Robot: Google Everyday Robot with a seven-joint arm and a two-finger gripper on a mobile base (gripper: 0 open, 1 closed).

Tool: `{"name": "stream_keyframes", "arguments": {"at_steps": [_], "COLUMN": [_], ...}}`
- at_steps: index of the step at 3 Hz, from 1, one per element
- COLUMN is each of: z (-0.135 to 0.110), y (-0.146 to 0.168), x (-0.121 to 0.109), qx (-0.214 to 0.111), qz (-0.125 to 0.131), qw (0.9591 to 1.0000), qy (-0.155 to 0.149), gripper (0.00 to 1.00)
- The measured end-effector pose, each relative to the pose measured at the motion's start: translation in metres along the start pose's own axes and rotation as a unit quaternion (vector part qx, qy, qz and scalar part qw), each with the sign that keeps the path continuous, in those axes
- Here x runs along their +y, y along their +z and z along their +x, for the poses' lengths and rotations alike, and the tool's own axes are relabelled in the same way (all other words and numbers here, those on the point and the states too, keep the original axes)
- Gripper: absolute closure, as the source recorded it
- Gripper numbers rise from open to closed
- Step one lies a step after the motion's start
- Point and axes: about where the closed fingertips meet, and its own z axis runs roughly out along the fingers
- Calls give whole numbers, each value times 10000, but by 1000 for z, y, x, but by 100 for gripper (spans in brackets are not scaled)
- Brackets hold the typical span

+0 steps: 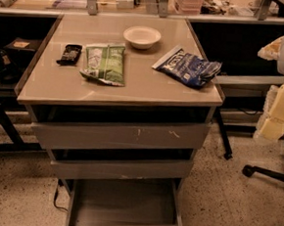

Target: Place blue chip bag into bottom drawer

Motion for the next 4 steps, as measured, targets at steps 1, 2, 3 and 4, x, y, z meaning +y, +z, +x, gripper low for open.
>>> {"name": "stream_keyframes", "arguments": {"at_steps": [1, 2, 3, 4], "z": [-6, -20, -62, -63], "y": [1, 8, 45, 46], "x": [-4, -26, -66, -68], "qx": [-3, 91, 355, 332], "qz": [30, 29, -3, 10], "qw": [10000, 9998, 9992, 9992], "qy": [22, 154, 202, 208], "gripper": [0, 0, 0, 0]}}
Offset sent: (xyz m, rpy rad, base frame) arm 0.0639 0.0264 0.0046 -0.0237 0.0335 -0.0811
